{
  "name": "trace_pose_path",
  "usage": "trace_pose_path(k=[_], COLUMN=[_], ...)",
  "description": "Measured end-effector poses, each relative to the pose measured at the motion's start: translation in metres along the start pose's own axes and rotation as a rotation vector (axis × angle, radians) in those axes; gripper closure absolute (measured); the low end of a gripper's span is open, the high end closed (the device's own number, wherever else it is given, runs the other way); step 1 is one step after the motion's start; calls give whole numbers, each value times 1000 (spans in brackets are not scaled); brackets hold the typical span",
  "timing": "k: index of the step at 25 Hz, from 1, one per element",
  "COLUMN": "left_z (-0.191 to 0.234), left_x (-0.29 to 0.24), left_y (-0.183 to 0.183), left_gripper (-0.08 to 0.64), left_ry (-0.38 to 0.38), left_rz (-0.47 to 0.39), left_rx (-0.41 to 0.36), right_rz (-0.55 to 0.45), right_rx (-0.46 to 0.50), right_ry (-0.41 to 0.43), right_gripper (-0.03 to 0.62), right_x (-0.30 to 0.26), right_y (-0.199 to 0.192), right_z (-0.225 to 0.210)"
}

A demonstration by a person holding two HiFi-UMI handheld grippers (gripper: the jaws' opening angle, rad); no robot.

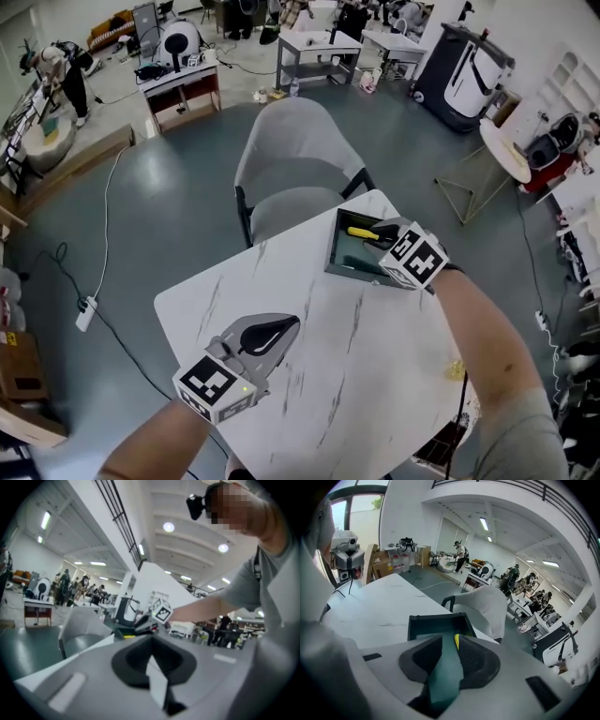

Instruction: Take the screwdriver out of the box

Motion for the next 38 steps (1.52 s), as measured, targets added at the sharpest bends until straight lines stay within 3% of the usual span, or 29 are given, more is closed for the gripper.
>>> trace_pose_path(k=[10, 21, 33, 35, 38], left_z=[17, 27, 28, 27, 25], left_x=[-2, -1, 0, -1, -2], left_y=[-21, -38, -36, -38, -38], left_gripper=[555, 555, 555, 555, 555], left_ry=[0, 3, -8, -10, -15], left_rz=[9, 33, -1, 1, 3], left_rx=[31, 42, 54, 56, 60], right_rz=[133, 228, 252, 261, 260], right_rx=[123, 222, 122, 75, -27], right_ry=[-8, -63, 24, 71, 139], right_gripper=[480, 468, 465, 469, 523], right_x=[-61, -81, -87, -88, -88], right_y=[-2, -3, -1, -2, -3], right_z=[-4, -5, -13, -16, -22])
Point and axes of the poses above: the fingertips, and each gripper's own axes: x backward along the fingers, z to its left, y out of its top, the point moved 9 cm from there along x, backward along the fingers, and after that the axes turned 1 degree about -x, right-handed, at the moved point
